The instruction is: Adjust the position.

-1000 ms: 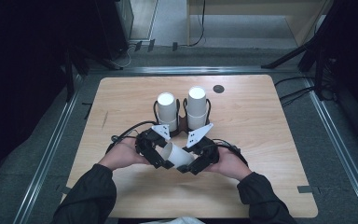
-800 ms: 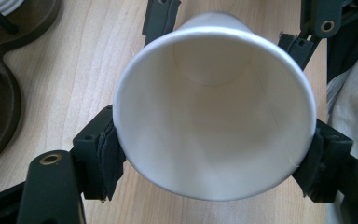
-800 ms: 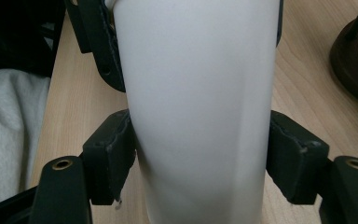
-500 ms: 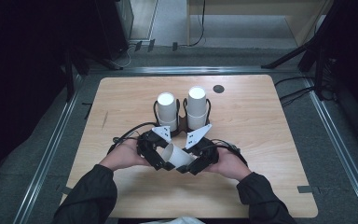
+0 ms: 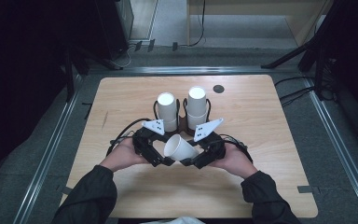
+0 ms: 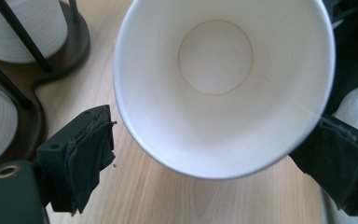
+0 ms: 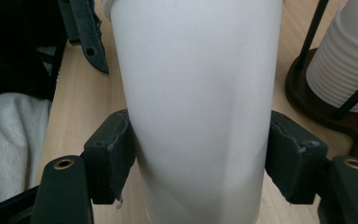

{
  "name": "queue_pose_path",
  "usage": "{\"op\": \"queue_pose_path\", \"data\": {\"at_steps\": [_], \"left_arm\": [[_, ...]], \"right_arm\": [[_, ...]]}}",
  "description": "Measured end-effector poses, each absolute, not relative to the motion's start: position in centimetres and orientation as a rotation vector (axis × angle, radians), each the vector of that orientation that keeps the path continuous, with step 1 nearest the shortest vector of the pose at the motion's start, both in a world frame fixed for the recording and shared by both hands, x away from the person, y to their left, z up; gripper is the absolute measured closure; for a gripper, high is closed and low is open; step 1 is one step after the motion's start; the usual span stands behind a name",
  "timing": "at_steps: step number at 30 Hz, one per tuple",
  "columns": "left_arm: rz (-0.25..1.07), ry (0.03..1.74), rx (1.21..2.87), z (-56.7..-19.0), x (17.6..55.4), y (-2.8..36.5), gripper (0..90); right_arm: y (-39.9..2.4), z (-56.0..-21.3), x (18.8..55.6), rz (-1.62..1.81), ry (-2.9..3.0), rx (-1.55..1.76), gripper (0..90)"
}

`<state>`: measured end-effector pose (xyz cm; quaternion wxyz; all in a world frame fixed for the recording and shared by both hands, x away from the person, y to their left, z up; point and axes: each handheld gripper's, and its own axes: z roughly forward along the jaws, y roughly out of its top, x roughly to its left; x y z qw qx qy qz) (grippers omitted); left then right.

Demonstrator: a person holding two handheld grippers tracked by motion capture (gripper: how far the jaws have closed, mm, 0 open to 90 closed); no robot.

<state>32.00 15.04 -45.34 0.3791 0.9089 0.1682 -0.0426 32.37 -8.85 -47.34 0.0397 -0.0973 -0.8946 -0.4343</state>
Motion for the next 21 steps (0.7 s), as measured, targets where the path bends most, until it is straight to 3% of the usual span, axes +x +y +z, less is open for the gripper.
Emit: {"op": "queue_pose_path", "data": {"at_steps": [21], "left_arm": [[-0.136,0.494,2.092,-44.7,31.5,15.4,8.9]], "right_arm": [[-9.4,-46.1,32.3,-1.466,-2.638,-0.313,30.7]]}}
